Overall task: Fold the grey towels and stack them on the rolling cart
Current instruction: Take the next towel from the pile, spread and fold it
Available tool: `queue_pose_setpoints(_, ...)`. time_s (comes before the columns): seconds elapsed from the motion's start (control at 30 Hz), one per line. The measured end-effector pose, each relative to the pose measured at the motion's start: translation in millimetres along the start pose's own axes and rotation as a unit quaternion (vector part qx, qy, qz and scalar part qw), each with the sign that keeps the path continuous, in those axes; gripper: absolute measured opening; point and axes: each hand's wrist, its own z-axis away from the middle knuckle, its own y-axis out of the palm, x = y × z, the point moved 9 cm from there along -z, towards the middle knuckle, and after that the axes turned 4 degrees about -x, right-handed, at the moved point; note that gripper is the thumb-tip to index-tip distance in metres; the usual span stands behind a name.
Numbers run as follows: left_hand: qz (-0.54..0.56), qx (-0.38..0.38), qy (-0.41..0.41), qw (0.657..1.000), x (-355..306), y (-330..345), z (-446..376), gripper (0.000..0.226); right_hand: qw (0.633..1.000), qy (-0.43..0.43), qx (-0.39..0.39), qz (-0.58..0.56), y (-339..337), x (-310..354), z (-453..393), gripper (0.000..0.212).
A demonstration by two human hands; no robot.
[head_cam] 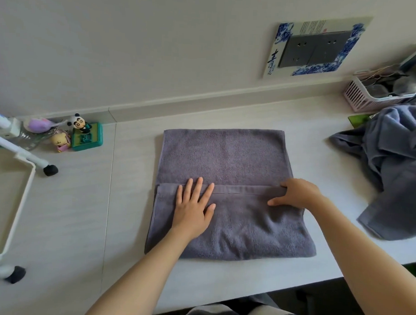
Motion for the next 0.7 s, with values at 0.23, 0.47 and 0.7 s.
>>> queue_pose_setpoints(0.23, -0.001, 0.009, -0.007, 1.000, -4.0, -1.9, -0.3, 0.065, 0.986, 0.086, -0.141, -0.034, 9.4, -33.1, 8.7, 0.039)
queue_pose_setpoints(0.47, 0.047, -0.061, 0.048, 0.996, -50.7, -17.9, 19.6, 0.057, 0.922, 0.052, -0.379, -0.052, 11.0, 7.6, 52.1, 0.038)
queue_pose_setpoints(0.7, 0.005, -0.025, 0.048, 0.998, -58.0, 2.7, 34.4, 0.063, 0.950, -0.154, -0.271, -0.026, 76.6, 100.2, 76.0, 0.050)
